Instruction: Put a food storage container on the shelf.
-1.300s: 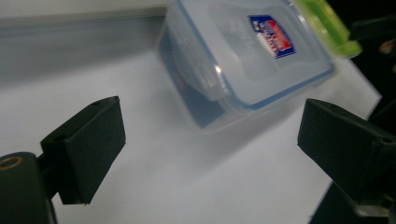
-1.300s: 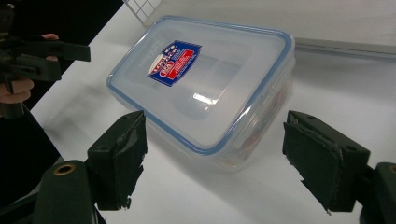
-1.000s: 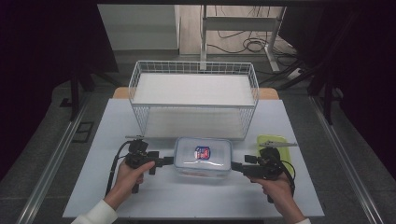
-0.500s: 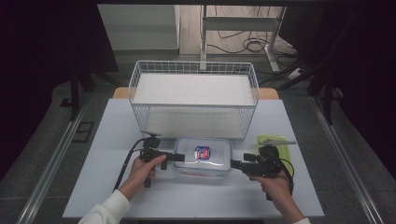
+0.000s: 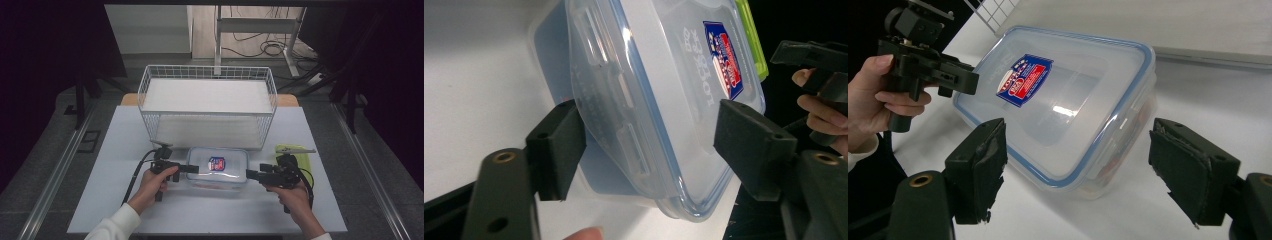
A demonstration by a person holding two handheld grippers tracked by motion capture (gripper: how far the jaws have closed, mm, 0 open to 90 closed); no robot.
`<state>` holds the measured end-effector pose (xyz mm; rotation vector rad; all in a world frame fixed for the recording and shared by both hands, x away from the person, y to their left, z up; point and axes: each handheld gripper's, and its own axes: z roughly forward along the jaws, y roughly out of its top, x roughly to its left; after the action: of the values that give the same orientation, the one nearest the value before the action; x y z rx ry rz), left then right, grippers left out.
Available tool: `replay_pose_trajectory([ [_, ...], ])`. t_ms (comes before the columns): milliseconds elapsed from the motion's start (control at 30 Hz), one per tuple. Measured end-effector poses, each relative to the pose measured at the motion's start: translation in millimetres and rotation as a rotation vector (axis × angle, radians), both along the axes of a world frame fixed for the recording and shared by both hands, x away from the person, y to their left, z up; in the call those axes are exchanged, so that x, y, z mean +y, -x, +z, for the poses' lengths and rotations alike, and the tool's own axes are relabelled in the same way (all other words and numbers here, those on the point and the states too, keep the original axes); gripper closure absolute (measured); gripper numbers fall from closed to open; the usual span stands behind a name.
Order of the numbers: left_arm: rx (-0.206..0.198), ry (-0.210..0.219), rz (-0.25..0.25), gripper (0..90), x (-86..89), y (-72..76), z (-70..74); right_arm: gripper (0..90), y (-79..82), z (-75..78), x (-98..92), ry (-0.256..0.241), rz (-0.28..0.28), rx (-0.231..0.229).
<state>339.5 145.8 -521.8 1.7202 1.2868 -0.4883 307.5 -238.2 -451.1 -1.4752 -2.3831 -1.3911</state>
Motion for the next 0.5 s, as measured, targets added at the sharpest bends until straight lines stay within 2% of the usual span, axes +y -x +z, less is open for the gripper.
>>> replay_pose_trajectory([
  [300,0.005,0.016,0.001,32.8,2.5,0.2,-1.5,25.1,-4.9,-4.3,2.3,-0.009,0.007,0.028],
  [500,-0.002,0.016,0.0,32.8,2.6,0.6,-1.9,25.0,-10.3,-9.3,3.5,-0.033,0.0,0.083],
])
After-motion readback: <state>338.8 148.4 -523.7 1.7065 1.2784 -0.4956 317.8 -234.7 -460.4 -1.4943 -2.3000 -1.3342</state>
